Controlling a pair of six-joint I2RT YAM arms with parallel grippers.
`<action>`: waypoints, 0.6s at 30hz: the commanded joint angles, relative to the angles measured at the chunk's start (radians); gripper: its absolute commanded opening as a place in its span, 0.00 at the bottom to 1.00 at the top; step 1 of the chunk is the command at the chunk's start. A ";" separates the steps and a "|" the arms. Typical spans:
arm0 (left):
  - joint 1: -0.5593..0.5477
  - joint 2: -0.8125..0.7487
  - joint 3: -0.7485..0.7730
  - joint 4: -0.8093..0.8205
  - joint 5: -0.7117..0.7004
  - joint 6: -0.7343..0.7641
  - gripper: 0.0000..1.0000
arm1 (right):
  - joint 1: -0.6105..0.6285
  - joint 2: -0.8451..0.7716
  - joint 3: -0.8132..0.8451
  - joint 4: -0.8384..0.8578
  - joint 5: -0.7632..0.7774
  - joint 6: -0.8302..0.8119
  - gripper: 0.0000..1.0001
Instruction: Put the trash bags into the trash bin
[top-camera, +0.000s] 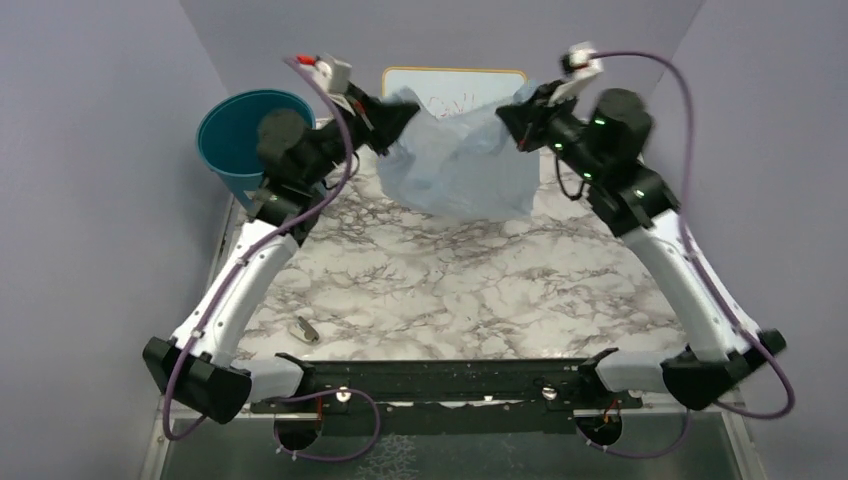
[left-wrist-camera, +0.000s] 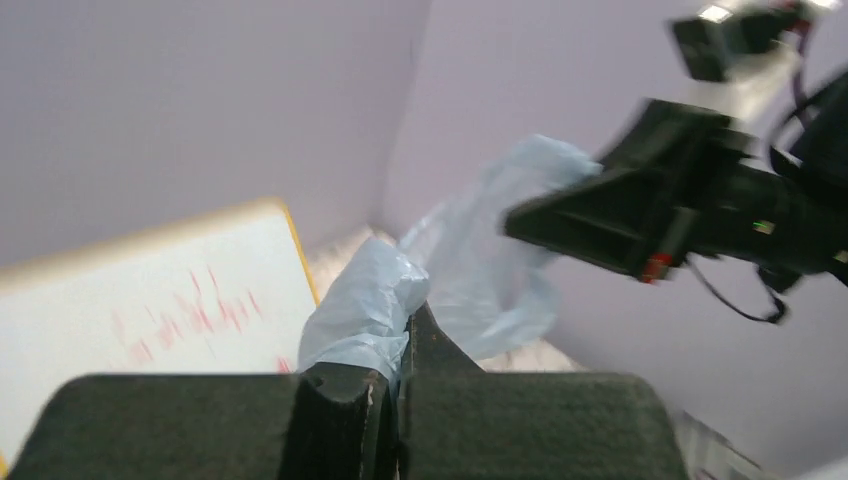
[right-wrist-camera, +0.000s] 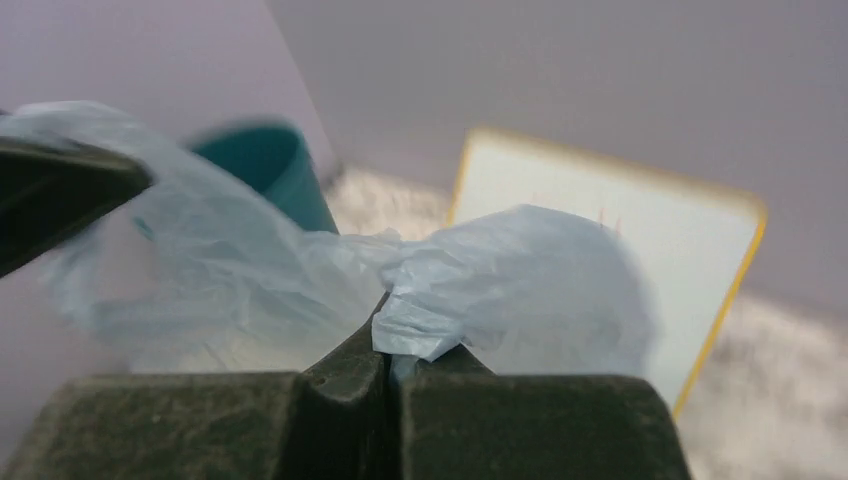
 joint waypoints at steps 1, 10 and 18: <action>0.019 -0.072 0.249 -0.018 0.037 0.180 0.00 | 0.001 -0.304 0.038 0.342 -0.184 -0.084 0.01; -0.007 -0.330 -0.731 0.226 0.227 -0.172 0.00 | 0.000 -0.295 -0.750 -0.077 0.281 0.207 0.01; -0.012 -0.185 -0.452 0.213 0.160 -0.008 0.00 | -0.002 -0.113 -0.298 -0.039 0.218 0.114 0.01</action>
